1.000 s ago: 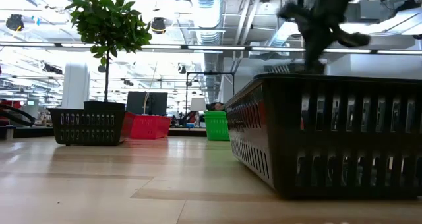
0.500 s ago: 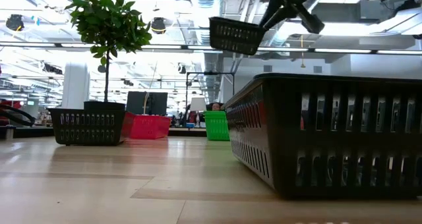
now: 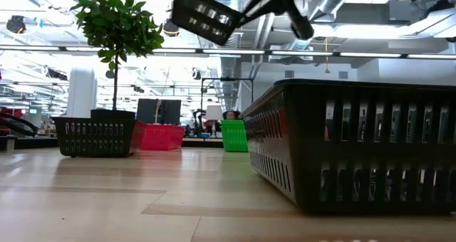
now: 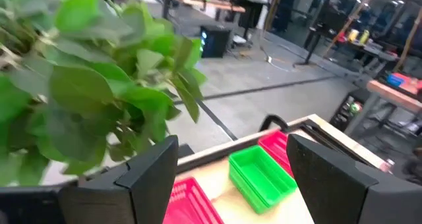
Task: Stack baskets by color
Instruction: Stack the top right black bin on the top left black bin
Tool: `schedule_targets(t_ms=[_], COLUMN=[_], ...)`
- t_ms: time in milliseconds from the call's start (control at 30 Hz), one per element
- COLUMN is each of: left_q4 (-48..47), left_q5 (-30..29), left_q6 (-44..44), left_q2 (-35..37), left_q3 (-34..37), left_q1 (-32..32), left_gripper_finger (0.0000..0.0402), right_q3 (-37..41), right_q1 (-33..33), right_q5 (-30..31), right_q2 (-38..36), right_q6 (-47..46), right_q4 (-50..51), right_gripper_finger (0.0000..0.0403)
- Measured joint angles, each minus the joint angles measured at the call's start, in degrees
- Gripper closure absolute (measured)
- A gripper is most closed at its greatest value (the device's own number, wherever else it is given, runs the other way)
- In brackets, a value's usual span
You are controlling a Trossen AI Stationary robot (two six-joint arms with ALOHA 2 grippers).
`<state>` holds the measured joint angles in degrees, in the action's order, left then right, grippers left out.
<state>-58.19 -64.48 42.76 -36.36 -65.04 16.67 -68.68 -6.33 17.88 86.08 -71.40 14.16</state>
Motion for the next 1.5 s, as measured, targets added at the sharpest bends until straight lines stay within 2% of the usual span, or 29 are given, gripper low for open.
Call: schedule_targets(t_ms=[167,367,567,867,967,1167,1500], left_q4=[-0.26,-0.28,-0.57,-0.95,-1.06,-1.12,-1.31], left_q5=[4.35,7.64,8.47,7.84,7.8,7.77,8.21], left_q6=[0.81,1.09,2.72,5.75,6.46,7.14,8.95], left_q2=[-0.02,0.02,0.25,0.87,0.9,0.74,0.74], left_q3=[0.01,0.01,0.01,0.01,0.01,0.01,0.01], left_q1=[0.02,0.02,0.02,0.0,0.0,0.0,0.0], left_gripper_finger=[0.0132,0.0132,0.0132,0.0132,0.0132,0.0132,0.0132], right_q3=[-4.38,-13.62,-25.16,-39.01,-41.18,-42.06,-42.04], right_q1=[0.09,2.57,5.05,8.4,8.17,8.09,9.14], right_q5=[-0.45,-5.57,-8.68,-19.62,-22.75,-23.29,-20.28], right_q2=[3.99,11.68,20.61,34.93,38.83,44.15,44.0], right_q6=[2.84,10.49,16.6,20.24,19.33,18.48,17.69], right_q4=[0.36,0.82,0.38,1.64,1.7,2.32,7.13], right_gripper_finger=[0.0398,0.0398,0.0398,0.0398,0.0397,0.0397,0.0397])
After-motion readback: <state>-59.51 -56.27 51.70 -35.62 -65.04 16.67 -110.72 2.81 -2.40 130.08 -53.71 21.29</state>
